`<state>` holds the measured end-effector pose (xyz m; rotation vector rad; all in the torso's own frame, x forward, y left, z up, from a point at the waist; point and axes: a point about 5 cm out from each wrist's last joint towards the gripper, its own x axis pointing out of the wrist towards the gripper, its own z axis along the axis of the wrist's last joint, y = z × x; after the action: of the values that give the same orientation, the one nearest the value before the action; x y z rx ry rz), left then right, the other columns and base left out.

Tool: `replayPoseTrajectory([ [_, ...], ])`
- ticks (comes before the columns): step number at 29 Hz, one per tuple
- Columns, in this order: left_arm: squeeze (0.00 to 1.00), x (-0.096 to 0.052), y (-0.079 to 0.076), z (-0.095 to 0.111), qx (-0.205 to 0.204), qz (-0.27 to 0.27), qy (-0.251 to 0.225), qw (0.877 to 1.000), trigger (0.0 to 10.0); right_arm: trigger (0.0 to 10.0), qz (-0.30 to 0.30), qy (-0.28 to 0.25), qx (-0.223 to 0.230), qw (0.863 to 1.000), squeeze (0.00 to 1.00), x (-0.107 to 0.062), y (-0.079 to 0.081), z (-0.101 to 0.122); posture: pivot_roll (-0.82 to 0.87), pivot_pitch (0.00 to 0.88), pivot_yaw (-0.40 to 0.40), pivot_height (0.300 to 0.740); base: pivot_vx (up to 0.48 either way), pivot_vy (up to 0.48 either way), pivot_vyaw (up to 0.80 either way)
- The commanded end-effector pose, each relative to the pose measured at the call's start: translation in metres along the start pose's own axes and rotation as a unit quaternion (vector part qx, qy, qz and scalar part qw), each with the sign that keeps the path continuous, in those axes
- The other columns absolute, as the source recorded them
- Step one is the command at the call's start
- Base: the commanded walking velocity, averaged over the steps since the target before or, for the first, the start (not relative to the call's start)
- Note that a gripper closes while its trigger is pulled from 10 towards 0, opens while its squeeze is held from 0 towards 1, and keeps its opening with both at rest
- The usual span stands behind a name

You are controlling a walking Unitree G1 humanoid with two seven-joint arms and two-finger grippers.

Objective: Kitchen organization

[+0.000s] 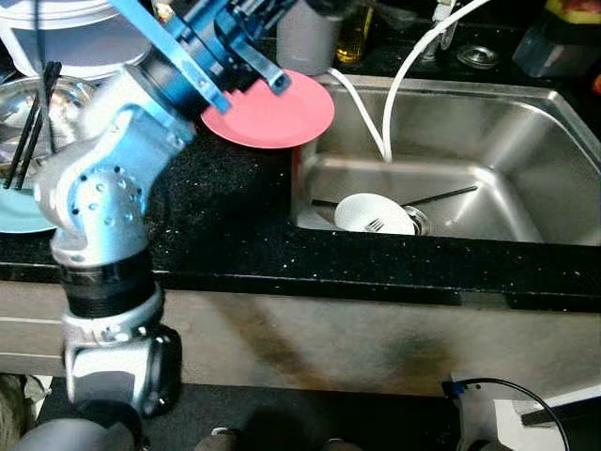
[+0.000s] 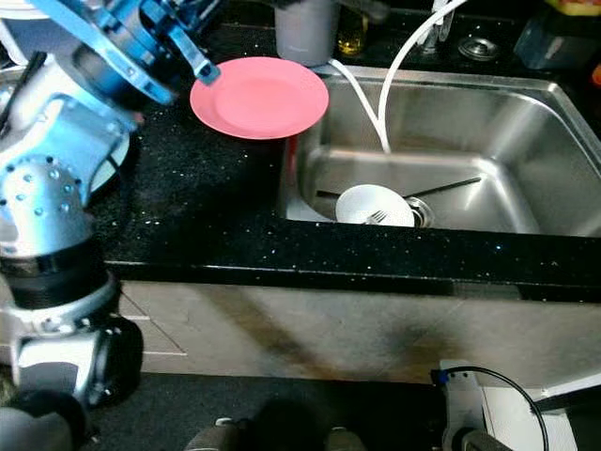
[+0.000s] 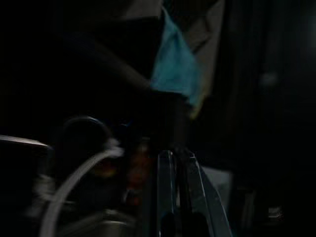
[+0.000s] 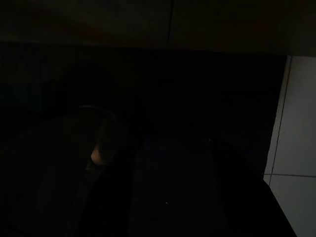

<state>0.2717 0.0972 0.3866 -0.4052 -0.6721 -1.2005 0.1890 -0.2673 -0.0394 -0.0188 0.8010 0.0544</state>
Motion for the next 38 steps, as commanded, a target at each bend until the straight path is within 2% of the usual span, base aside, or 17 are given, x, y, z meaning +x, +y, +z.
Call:
replayPoseTrajectory([
  [1,0.00,-0.003,-0.004,0.002,-0.017,-0.010,-0.012,1.000,0.0,10.0,-0.008,0.013,0.013,1.000,0.00,-0.003,-0.003,-0.011,-0.03,0.144,-0.007,0.740,0.000,0.000,0.00],
  [2,0.00,-0.008,-0.001,0.002,-0.041,-0.005,-0.030,0.999,0.0,10.0,-0.008,0.012,0.013,1.000,0.00,-0.003,-0.003,-0.010,-0.02,0.141,-0.006,0.740,0.000,0.000,0.00],
  [5,0.00,-0.014,0.006,0.000,-0.056,0.014,-0.034,0.998,0.0,10.0,-0.008,0.013,0.014,1.000,0.00,-0.003,-0.003,-0.011,-0.02,0.133,-0.006,0.740,0.000,0.000,0.00],
  [11,0.00,-0.027,0.020,-0.009,-0.053,0.060,-0.005,0.997,0.0,10.0,-0.006,0.029,0.012,0.999,0.00,0.000,0.000,-0.014,-0.02,0.106,0.007,0.740,0.000,0.000,-0.61],
  [15,0.00,-0.030,0.022,-0.009,-0.053,0.063,-0.001,0.997,0.0,10.0,-0.009,0.028,0.013,0.999,0.00,0.000,0.001,-0.013,-0.02,0.098,0.012,0.740,0.000,0.000,-0.80],
  [20,0.00,-0.036,0.034,-0.003,-0.040,0.067,0.008,0.997,0.1,10.0,-0.018,0.019,0.021,0.999,0.00,0.003,0.001,-0.011,-0.02,0.081,0.021,0.740,0.000,0.000,-0.48],
  [21,0.00,-0.037,0.036,-0.002,-0.037,0.069,0.011,0.997,1.9,10.0,-0.018,0.019,0.020,0.999,0.00,0.003,0.002,-0.010,-0.02,0.078,0.024,0.740,0.000,0.000,0.00],
  [22,0.00,-0.038,0.038,-0.002,-0.036,0.070,0.012,0.997,1.9,10.0,-0.018,0.019,0.020,0.999,0.00,0.003,0.002,-0.010,-0.02,0.078,0.024,0.740,0.000,0.000,0.00],
  [23,0.00,-0.038,0.039,-0.002,-0.034,0.073,0.015,0.997,4.2,10.0,-0.017,0.018,0.020,0.999,0.00,0.004,0.002,-0.010,-0.02,0.075,0.025,0.740,0.000,0.000,0.00],
  [24,0.00,-0.039,0.040,-0.002,-0.033,0.075,0.017,0.997,4.2,10.0,-0.017,0.018,0.020,0.999,0.00,0.004,0.002,-0.010,-0.02,0.075,0.025,0.740,0.000,0.000,0.00],
  [25,0.00,-0.040,0.041,-0.002,-0.026,0.076,0.026,0.996,4.9,10.0,-0.018,0.018,0.021,0.999,0.00,0.004,0.003,-0.010,-0.02,0.072,0.027,0.740,0.000,0.000,0.00],
  [27,0.00,-0.041,0.045,-0.003,-0.016,0.084,0.038,0.996,9.3,10.0,-0.019,0.017,0.021,0.999,0.00,0.004,0.003,-0.009,-0.02,0.071,0.029,0.740,0.000,0.000,0.00],
  [28,0.00,-0.043,0.049,-0.004,-0.011,0.093,0.044,0.995,10.0,10.0,-0.019,0.016,0.021,0.999,0.00,0.004,0.003,-0.009,-0.02,0.072,0.028,0.740,0.000,0.000,0.00],
  [30,0.00,-0.049,0.062,-0.010,0.016,0.121,0.078,0.989,10.0,10.0,-0.020,0.016,0.021,0.999,0.00,0.005,0.003,-0.009,-0.02,0.071,0.028,0.740,0.000,0.000,0.00],
  [33,0.00,-0.052,0.070,-0.016,0.034,0.134,0.105,0.985,10.0,10.0,-0.021,0.016,0.022,0.999,0.00,0.005,0.002,-0.009,-0.02,0.073,0.028,0.740,0.000,0.000,0.00],
  [35,0.00,-0.054,0.072,-0.032,0.060,0.122,0.150,0.979,10.0,10.0,-0.021,0.015,0.022,0.999,0.00,0.005,0.002,-0.009,-0.02,0.076,0.027,0.740,0.000,0.000,0.00],
  [38,0.00,-0.056,0.074,-0.050,0.075,0.105,0.190,0.973,10.0,10.0,-0.022,0.016,0.022,0.999,0.00,0.005,0.001,-0.009,-0.03,0.080,0.027,0.740,0.000,0.000,0.00],
])
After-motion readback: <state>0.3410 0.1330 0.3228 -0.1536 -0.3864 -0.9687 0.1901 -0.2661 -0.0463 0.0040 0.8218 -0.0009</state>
